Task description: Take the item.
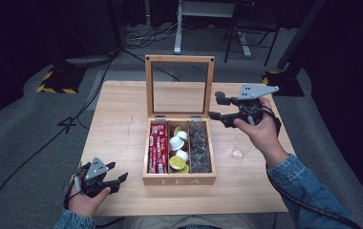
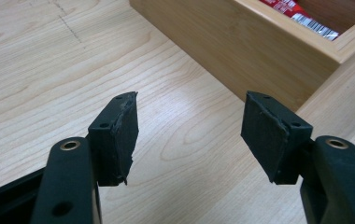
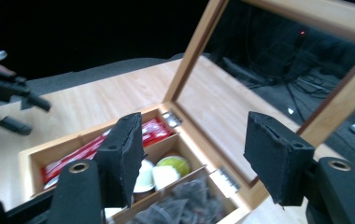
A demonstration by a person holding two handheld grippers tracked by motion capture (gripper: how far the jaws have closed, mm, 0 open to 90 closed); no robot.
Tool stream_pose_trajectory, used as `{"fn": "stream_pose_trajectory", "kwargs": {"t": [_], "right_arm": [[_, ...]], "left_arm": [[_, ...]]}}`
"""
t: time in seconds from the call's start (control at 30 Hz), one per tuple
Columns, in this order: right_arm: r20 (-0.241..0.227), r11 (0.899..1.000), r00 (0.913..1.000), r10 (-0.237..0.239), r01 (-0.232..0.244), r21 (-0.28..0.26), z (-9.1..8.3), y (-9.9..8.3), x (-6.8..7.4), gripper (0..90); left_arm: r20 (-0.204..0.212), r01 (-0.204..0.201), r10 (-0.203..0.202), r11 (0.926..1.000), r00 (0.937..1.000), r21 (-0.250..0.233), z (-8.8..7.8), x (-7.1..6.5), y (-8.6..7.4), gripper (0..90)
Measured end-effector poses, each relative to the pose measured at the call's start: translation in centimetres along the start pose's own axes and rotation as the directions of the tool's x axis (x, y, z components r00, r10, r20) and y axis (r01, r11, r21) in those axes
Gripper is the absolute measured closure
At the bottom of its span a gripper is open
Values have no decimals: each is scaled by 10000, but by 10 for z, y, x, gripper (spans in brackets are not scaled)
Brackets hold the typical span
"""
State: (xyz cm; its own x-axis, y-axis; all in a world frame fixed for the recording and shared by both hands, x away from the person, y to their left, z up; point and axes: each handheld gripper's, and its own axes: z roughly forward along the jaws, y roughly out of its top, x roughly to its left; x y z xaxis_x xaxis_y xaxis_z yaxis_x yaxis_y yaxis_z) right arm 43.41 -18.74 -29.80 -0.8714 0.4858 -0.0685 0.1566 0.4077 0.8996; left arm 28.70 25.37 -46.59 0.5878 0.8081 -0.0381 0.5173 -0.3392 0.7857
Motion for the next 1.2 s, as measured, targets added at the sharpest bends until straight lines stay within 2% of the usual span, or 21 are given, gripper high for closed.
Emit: {"fn": "stream_pose_trajectory", "kwargs": {"t": [0.17,0.23,0.3,0.33,0.4,0.43,0.57,0.73,0.83,1.2], "right_arm": [[-260,9997,9996,71,-65,225,2,-10,12,393],[-428,9986,9984,381,-365,386,5,-21,19,415],[-419,9979,9979,494,-476,441,7,-27,21,424],[-426,9963,9965,722,-701,490,10,-38,24,445],[-400,9957,9961,786,-764,530,11,-42,24,447],[-125,9944,9968,791,-780,716,17,-53,27,452],[93,9919,9959,903,-908,891,26,-70,30,467],[-37,9857,9901,1403,-1393,948,39,-87,30,477],[-118,9837,9909,1343,-1319,1222,47,-91,31,477],[63,9690,9946,1040,-1028,2248,69,-99,27,480]], "left_arm": [[-13,-173,174,9994,9998,304,4,4,-4,364],[-36,-132,134,9989,9999,449,6,6,-7,363],[-12,-78,79,9981,10000,612,9,8,-10,356],[14,-59,58,9974,10000,725,11,9,-13,353],[14,-40,39,9967,10000,810,12,10,-15,351],[-1,46,-46,9960,10000,897,15,11,-17,349],[-18,88,-87,9944,10000,1053,19,13,-20,347],[-41,75,-71,9928,10000,1198,22,14,-23,340],[4,111,-112,9928,9999,1193,24,14,-24,335],[-47,-64,70,9931,10000,1168,27,16,-25,324]]}}
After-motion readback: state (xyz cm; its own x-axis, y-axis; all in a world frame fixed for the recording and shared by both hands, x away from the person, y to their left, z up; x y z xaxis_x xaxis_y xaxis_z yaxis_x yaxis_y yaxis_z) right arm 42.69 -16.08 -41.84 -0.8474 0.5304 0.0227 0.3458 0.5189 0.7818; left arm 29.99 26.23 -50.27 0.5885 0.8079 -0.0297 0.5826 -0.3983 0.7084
